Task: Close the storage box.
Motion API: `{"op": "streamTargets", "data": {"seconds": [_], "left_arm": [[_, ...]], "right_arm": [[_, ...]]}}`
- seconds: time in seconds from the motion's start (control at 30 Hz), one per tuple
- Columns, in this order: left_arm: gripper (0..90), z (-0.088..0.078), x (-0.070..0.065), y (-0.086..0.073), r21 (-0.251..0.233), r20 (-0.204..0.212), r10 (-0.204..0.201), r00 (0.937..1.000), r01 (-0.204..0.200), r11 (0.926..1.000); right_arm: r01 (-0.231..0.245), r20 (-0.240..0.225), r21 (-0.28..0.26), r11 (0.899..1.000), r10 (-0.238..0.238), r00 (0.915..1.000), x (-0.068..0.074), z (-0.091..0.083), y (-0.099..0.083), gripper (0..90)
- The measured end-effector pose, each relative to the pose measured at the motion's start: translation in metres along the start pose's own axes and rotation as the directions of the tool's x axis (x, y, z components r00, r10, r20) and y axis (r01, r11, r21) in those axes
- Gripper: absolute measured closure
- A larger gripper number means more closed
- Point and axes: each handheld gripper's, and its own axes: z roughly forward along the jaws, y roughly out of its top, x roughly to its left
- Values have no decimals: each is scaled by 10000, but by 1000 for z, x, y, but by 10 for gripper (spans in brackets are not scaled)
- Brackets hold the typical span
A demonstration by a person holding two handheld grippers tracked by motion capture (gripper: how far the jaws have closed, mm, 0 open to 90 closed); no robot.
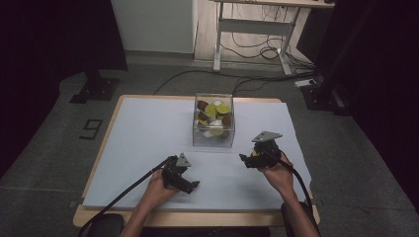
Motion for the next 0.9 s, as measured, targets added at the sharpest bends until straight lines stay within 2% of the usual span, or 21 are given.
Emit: {"op": "streamTargets", "data": {"seconds": [0.23, 0.47, 0.63, 0.83, 0.9], "left_arm": [[0, 0, 0, 0, -6, -16, -1, 10000, 1, 10000], [0, 0, 0, 0, 4, -14, 22, 10000, -22, 10000], [0, 0, 0, 0, -25, -15, -15, 10000, 15, 10000], [0, 0, 0, 0, -24, -19, -25, 10000, 25, 10000], [0, 0, 0, 0, -24, -21, -21, 10000, 21, 10000]], "right_arm": [[-440, 159, 6, 9990, 440, 9989, -10, -4, -19, 143], [-1020, 331, -88, 9947, 1023, 9942, -21, -7, -42, 135], [-1171, 468, 229, 9929, 1159, 9922, -23, 0, -57, 107], [-1173, 280, 774, 9901, 1154, 9929, -26, 10, -70, 1], [-1208, 256, 935, 9883, 1189, 9926, -27, 13, -74, 0]]}}
